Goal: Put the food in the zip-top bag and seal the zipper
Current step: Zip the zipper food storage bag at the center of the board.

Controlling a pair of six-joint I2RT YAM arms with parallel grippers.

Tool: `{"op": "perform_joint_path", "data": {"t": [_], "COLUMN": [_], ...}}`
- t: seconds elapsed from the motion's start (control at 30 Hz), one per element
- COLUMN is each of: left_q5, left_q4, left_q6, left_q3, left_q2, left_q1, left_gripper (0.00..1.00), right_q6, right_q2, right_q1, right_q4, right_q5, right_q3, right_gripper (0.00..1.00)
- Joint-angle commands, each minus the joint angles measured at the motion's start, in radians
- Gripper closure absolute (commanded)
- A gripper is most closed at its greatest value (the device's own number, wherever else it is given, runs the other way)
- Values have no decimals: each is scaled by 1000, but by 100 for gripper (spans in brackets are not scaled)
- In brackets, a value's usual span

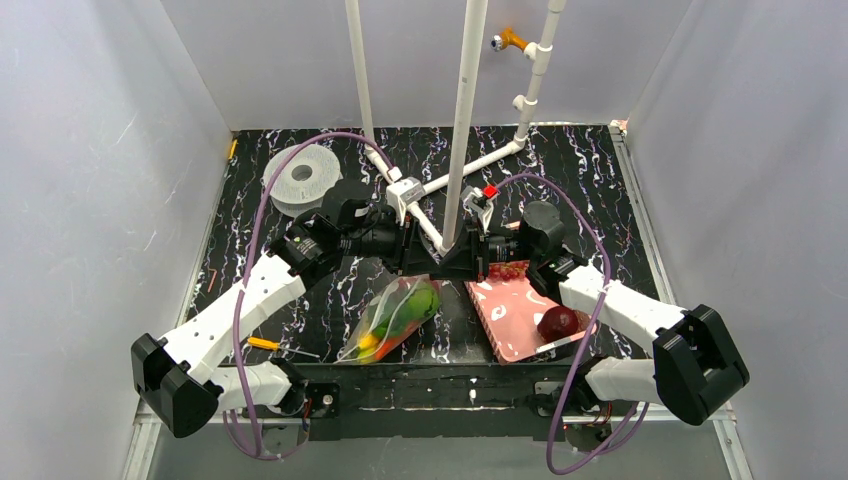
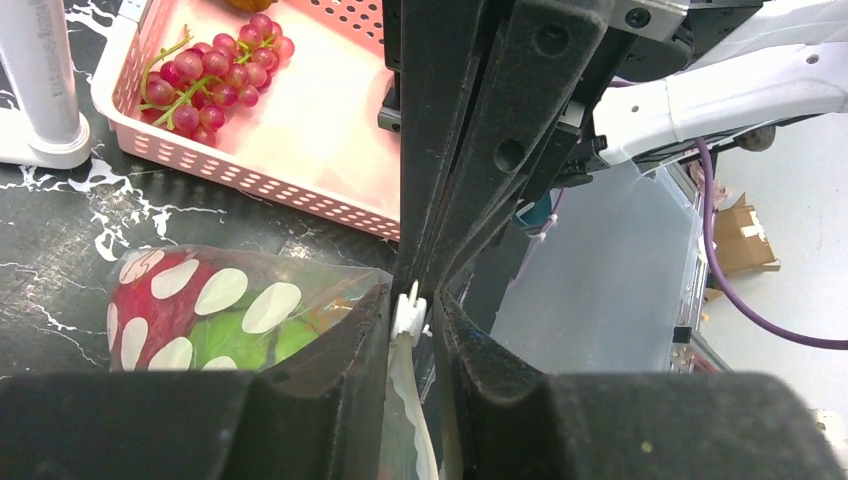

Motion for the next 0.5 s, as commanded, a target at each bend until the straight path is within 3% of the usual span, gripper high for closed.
{"op": "perform_joint_path", "data": {"t": [0.0,0.23,0.47], "left_q5": [32,-33,-107], "left_q4": [2,-17,-116], "left_q6": [-3,2,26], "left_q3": [-5,-11,-23], "left_q2": [-33,-55,-110], "left_q1": [-5,-4,-4], "left_gripper": [83,100,100], "right_q6": [1,4,101], "right_q2": [-17,-29,-89], "right_q1": [2,2,2], "right_q4": [41,11,1], "right_q5": [28,95,370], "right_q3": [39,32,-37], "right_gripper": [99,99,99]}}
